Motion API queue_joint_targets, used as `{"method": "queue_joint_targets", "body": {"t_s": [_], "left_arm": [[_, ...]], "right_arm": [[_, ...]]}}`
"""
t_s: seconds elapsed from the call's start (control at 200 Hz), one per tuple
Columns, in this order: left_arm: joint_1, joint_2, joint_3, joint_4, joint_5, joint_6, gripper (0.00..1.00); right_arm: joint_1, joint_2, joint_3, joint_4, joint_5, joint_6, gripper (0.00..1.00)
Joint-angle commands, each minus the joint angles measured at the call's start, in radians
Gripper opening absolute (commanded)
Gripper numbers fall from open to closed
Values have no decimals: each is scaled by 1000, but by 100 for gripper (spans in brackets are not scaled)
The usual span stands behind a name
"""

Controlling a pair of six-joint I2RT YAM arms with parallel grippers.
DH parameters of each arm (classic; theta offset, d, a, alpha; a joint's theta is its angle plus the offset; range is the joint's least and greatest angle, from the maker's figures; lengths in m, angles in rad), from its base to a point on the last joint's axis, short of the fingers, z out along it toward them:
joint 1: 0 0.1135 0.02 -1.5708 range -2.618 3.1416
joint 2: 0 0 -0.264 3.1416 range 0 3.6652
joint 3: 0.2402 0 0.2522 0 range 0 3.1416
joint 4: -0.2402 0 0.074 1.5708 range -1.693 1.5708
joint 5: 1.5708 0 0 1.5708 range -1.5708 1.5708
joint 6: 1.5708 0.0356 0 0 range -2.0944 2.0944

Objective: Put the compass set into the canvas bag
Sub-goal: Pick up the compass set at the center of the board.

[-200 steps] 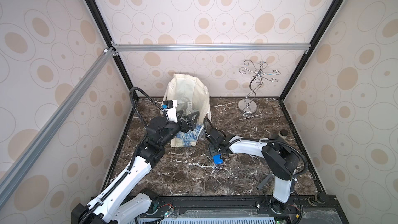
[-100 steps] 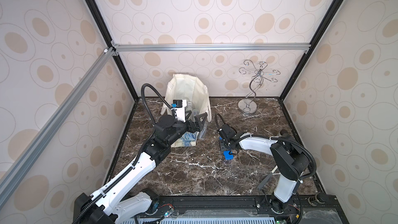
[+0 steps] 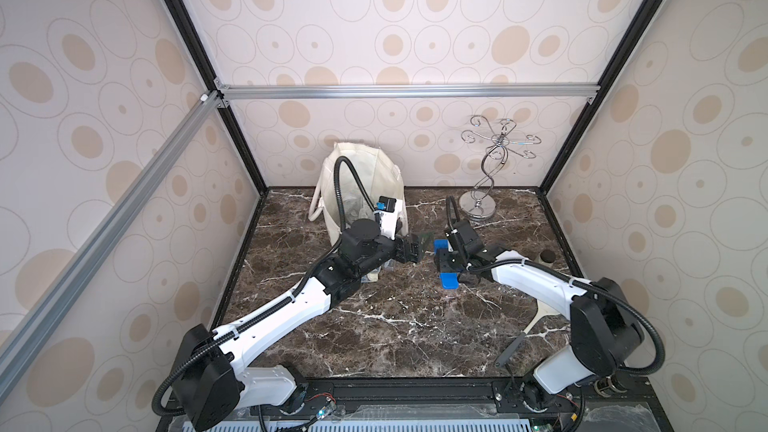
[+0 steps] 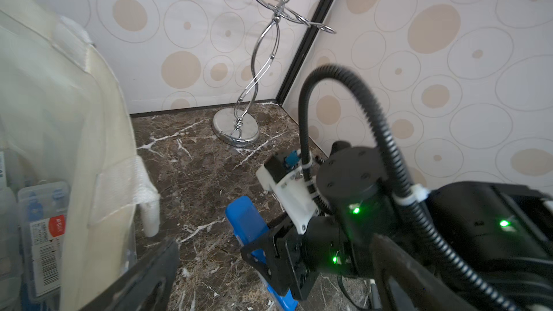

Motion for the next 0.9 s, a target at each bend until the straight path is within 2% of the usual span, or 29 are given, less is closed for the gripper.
{"method": "queue_joint_targets", "body": {"t_s": [0.0, 0.345, 0.895], "left_arm": [[-38, 34, 45, -12, -19, 28, 100], [-110, 99, -2, 89, 23, -56, 99], [-137, 279, 86, 247, 50, -161, 86]], "right_arm": [[-43, -75, 57, -23, -22, -25, 47], [-111, -197, 154, -39, -48, -59, 46], [-113, -312, 107, 19, -126, -24, 45]]}}
